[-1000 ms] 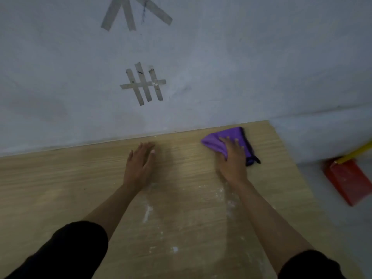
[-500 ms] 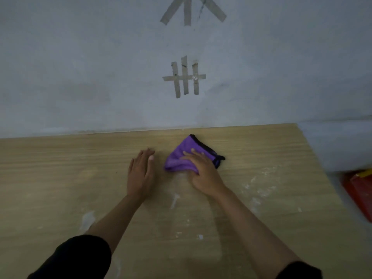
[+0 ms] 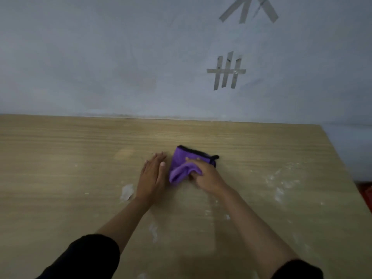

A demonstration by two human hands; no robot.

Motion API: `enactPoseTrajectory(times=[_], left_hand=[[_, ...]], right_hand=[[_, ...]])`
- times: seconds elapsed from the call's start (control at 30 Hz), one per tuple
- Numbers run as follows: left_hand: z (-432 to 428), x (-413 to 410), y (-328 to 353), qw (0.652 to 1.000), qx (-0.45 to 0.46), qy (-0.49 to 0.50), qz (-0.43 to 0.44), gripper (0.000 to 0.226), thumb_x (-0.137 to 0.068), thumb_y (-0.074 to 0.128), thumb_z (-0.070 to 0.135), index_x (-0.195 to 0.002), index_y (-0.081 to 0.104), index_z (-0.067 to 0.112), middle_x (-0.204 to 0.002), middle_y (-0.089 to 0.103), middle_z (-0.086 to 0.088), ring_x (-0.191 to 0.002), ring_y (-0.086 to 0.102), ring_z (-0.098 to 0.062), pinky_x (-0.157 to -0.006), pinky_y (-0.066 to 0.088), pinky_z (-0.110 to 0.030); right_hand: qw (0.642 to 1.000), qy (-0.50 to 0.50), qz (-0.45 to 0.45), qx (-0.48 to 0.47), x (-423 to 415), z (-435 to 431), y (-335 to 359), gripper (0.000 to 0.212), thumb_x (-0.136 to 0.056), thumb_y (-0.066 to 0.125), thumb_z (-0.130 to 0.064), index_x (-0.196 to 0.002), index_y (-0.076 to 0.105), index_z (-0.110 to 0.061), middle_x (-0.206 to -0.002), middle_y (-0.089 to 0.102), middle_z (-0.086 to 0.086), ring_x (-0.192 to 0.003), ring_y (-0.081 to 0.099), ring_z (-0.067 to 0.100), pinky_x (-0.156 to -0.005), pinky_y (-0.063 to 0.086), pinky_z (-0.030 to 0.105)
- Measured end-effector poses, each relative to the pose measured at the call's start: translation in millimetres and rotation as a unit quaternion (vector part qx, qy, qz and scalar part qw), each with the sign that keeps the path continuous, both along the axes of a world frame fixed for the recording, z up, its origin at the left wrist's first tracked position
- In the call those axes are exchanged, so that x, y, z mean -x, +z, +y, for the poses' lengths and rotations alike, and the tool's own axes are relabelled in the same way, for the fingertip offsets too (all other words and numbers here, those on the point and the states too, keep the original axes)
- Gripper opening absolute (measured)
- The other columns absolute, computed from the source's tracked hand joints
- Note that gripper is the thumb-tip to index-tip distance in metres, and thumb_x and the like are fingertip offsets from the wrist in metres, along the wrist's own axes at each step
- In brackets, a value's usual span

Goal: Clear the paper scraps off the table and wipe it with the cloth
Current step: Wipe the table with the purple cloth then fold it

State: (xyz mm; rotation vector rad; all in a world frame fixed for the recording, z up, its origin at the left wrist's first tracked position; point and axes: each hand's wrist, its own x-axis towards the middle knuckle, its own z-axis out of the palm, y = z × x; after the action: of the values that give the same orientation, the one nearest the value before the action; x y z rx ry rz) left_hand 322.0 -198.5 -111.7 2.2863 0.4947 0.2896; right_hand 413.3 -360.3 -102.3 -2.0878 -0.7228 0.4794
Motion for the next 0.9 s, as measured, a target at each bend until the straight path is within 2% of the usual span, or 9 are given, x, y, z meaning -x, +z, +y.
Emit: enactPoseTrajectory(times=[0.1,0.2,0.33,0.47,0.53,0.67,0.73,0.83,0.9], left_hand=[[-4.5,12.3,1.0,1.000,0.004,-0.013,0.016,0.057,-0.089,0.019,0.042,-0.132,0.046,0.015,-0.144,0.043,-0.003,-0.137,0.032,-0.014,-0.115,0.014,-0.032],[-7.4,23.8,-0.6,0.999,0.000,-0.027,0.024,0.054,-0.090,0.021,0.039,-0.134,0.043,0.018,-0.146,0.039,0.000,-0.138,0.028,-0.011,-0.114,0.009,-0.026],[-8.2,37.2,-4.3,0.998,-0.019,-0.046,0.031,0.055,-0.090,0.020,0.040,-0.136,0.041,0.020,-0.148,0.037,0.003,-0.140,0.024,-0.008,-0.112,0.005,-0.022],[-4.2,53.4,-9.1,0.997,-0.038,-0.061,0.029,0.055,-0.090,0.020,0.041,-0.136,0.042,0.018,-0.148,0.036,0.003,-0.140,0.022,-0.007,-0.113,0.004,-0.022],[-0.9,61.4,-11.2,0.996,-0.040,-0.071,0.028,0.057,-0.090,0.018,0.044,-0.135,0.042,0.019,-0.148,0.036,0.003,-0.140,0.022,-0.007,-0.114,0.004,-0.023],[5.5,75.3,-5.5,0.997,-0.029,-0.072,0.020,0.054,-0.091,0.021,0.037,-0.135,0.044,0.016,-0.148,0.037,0.001,-0.140,0.023,-0.009,-0.115,0.006,-0.026],[10.0,84.2,-0.2,0.997,-0.024,-0.073,0.008,0.054,-0.091,0.020,0.037,-0.135,0.044,0.016,-0.148,0.036,0.001,-0.141,0.023,-0.009,-0.116,0.005,-0.027],[20.6,99.8,5.9,0.997,-0.024,-0.070,0.016,0.055,-0.092,0.017,0.038,-0.136,0.042,0.017,-0.149,0.034,0.003,-0.141,0.019,-0.007,-0.116,0.002,-0.026],[26.4,108.9,9.2,0.998,-0.017,-0.049,0.018,0.058,-0.091,0.015,0.039,-0.138,0.040,0.016,-0.150,0.034,0.001,-0.141,0.018,-0.008,-0.116,0.001,-0.025]], right_hand=[[0.997,-0.026,0.064,-0.040,36.4,-30.8,5.2,0.032,-0.077,0.055,-0.008,-0.105,0.065,-0.019,-0.106,0.068,0.002,-0.102,0.059,0.006,-0.092,0.043,0.022],[0.973,-0.175,0.094,-0.115,35.6,-45.4,24.4,0.044,-0.076,0.049,0.016,-0.097,0.061,-0.020,-0.090,0.063,0.000,-0.081,0.058,0.000,-0.069,0.042,0.008],[0.947,-0.307,-0.053,-0.083,-4.1,-39.1,30.0,0.048,-0.079,0.041,0.010,-0.121,0.053,-0.009,-0.116,0.060,0.009,-0.106,0.054,0.018,-0.086,0.038,0.017],[0.970,-0.187,-0.080,0.130,0.7,-20.2,2.2,0.045,-0.086,0.050,-0.006,-0.130,0.047,-0.016,-0.140,0.045,0.004,-0.136,0.031,0.025,-0.113,0.014,0.042],[0.974,-0.094,-0.125,0.165,25.6,-18.8,-6.4,0.044,-0.082,0.049,-0.014,-0.126,0.052,-0.021,-0.143,0.042,-0.005,-0.141,0.020,0.024,-0.113,0.002,0.046],[0.989,-0.026,-0.110,0.097,94.3,-51.2,-1.1,0.057,-0.069,0.029,-0.022,-0.115,0.061,-0.017,-0.129,0.055,-0.006,-0.135,0.030,0.016,-0.114,0.006,0.039],[0.989,-0.070,-0.097,0.082,124.4,-73.1,4.5,0.059,-0.065,0.027,-0.023,-0.110,0.064,-0.015,-0.124,0.057,-0.006,-0.131,0.034,0.013,-0.114,0.007,0.034],[0.977,-0.185,-0.091,0.047,135.8,-74.7,15.3,0.045,-0.064,0.039,0.000,-0.099,0.066,-0.007,-0.106,0.066,0.008,-0.113,0.053,0.022,-0.104,0.024,0.012],[0.965,-0.234,-0.114,0.026,130.4,-47.6,22.5,0.038,-0.063,0.048,-0.004,-0.097,0.064,-0.008,-0.099,0.066,0.008,-0.100,0.060,0.030,-0.097,0.041,0.028]])
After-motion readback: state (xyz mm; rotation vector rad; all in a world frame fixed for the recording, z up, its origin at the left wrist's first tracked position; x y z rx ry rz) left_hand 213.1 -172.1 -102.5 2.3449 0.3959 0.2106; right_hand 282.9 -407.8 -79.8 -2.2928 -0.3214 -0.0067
